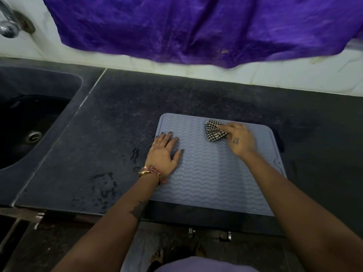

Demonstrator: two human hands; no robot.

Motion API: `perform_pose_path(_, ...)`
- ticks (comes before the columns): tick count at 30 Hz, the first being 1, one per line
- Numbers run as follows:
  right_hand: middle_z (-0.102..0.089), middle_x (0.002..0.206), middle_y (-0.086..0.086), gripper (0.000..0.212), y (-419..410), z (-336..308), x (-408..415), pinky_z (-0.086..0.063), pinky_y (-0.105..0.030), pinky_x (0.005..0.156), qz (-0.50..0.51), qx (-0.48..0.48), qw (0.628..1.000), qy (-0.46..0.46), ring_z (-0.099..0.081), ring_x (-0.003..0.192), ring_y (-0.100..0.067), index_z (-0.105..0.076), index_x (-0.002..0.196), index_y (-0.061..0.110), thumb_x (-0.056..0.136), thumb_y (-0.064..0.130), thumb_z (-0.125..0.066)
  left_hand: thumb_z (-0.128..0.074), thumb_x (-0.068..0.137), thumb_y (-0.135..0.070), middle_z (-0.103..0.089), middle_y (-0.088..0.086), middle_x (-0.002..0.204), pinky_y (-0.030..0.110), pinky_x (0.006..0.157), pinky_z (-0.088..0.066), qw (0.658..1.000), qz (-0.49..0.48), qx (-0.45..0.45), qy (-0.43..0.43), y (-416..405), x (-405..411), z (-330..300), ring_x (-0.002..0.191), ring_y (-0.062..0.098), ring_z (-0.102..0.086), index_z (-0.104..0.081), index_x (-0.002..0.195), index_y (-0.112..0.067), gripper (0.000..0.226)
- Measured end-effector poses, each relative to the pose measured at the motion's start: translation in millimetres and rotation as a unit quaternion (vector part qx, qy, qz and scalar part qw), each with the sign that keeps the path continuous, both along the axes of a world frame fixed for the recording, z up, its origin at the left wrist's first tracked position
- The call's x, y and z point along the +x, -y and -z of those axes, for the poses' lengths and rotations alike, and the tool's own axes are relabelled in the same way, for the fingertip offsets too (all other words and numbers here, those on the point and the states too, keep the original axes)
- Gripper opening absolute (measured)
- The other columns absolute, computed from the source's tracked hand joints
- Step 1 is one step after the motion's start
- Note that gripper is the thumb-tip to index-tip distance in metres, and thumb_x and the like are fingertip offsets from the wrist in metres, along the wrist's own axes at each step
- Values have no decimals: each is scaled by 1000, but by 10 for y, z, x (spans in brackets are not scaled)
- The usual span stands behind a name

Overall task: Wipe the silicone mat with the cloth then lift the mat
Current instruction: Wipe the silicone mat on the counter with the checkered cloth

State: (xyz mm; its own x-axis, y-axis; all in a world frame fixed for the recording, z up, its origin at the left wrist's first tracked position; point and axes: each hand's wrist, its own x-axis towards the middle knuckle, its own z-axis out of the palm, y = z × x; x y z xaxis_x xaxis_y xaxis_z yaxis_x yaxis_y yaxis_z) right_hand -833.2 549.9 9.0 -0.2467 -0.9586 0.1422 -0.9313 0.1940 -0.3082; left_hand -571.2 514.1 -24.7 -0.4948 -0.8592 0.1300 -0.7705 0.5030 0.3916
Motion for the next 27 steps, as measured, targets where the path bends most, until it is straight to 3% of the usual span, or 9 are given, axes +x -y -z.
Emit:
perform_pose_path(6, -49, 136, 0, 49, -390, 135, 258, -28, -37, 96, 3, -4, 999, -44, -39, 122, -24, -51, 129, 39, 92, 9, -46, -26, 87, -52, -28, 4, 153, 34, 119, -6, 1000, -3, -1, 10, -1, 8, 13, 143, 23, -17, -36, 142, -19, 65)
perform_pose_path(11, -54, 130, -1, 46, -413, -9, 296, -32, -36, 91, 17, -25, 1000, 6, -46, 116, -24, -55, 127, 37, 92, 7, -48, -23, 87, -53, -26, 3, 154, 34, 119, -4, 1000, -2, 3, 19, 1, 5, 15, 144, 22, -15, -33, 143, -20, 66)
perform_pose_path(16, -41, 145, 8, 48, -741, 147, 433, -25, -35, 96, -3, 7, 999, -53, -36, 124, -19, -43, 133, 46, 96, 15, -42, -23, 87, -52, -26, 4, 153, 34, 119, -4, 1000, -2, -1, 25, 2, -2, 14, 143, 23, -16, -34, 143, -20, 65)
perform_pose_path(21, -58, 130, 0, 45, -805, 60, 503, -33, -36, 84, 18, -64, 998, 7, -51, 106, -26, -56, 125, 37, 90, 9, -53, -22, 87, -52, -26, 4, 154, 35, 119, -4, 1000, 0, 1, 23, -1, 1, 8, 143, 23, -16, -34, 143, -20, 66)
perform_pose_path(24, -55, 134, -2, 44, -985, 195, 580, -33, -39, 86, 4, -52, 998, -31, -48, 109, -29, -57, 125, 37, 90, 10, -55, -24, 86, -52, -27, 5, 153, 35, 119, -4, 1000, 1, 2, 18, -4, 2, 0, 143, 24, -18, -35, 143, -19, 66)
perform_pose_path(27, -61, 126, -3, 41, -898, 130, 563, -35, -38, 84, 14, -64, 998, 7, -50, 102, -28, -60, 121, 35, 90, 9, -55, -23, 86, -52, -27, 5, 153, 34, 118, -4, 1000, 0, 4, 16, -14, 4, -11, 143, 25, -17, -35, 143, -19, 66)
